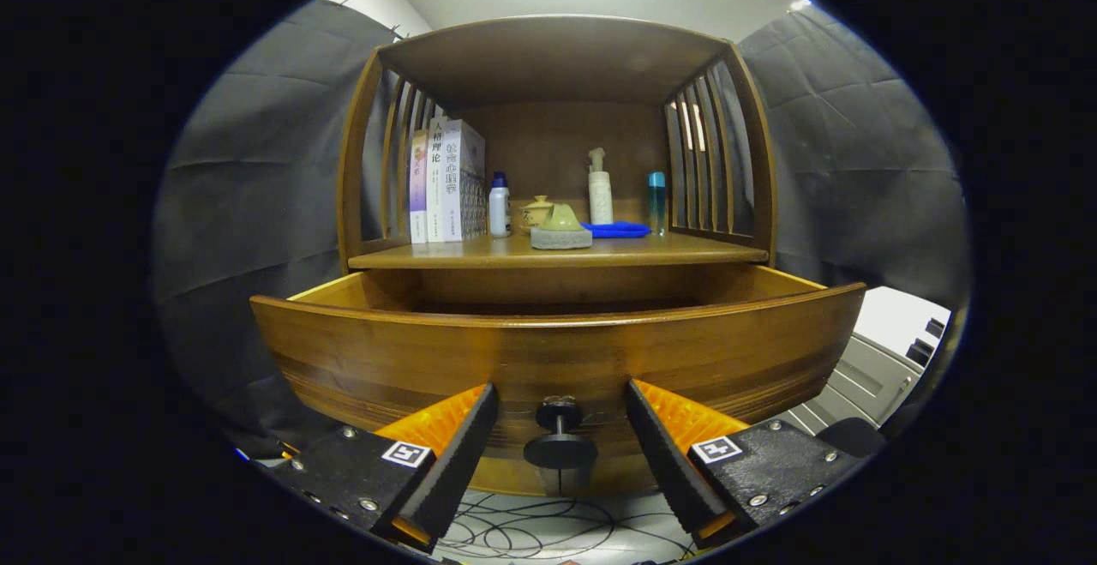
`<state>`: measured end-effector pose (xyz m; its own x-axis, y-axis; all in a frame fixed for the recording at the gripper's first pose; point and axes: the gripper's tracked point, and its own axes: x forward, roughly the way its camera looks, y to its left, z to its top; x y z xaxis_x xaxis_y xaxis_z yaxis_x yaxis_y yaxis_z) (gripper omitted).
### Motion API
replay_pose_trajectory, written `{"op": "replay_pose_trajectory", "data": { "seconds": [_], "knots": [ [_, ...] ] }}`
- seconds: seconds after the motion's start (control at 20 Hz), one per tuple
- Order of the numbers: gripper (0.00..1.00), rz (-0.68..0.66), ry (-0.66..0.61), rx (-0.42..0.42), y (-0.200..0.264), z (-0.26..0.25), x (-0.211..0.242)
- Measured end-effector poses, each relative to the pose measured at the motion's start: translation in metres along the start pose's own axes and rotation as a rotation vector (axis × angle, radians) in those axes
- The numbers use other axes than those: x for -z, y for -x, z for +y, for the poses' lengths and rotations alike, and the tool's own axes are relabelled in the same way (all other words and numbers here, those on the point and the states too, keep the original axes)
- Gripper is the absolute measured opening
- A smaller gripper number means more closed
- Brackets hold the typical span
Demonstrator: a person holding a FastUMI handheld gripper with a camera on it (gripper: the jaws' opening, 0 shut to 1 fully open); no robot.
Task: Pull open the drawer, take out the items inside it, and place them on the countertop above the cabinet.
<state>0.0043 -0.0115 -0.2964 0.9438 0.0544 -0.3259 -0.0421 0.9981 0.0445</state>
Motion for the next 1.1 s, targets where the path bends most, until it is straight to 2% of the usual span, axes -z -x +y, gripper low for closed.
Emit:
{"op": "replay_pose_trajectory", "data": {
  "seconds": [0.2, 1.1],
  "knots": [
    [0.95, -0.005, -0.041, 0.003, -0.028, 0.002, -0.003],
    [0.96, -0.012, -0.016, 0.014, -0.126, 0.003, -0.01]
  ]
}}
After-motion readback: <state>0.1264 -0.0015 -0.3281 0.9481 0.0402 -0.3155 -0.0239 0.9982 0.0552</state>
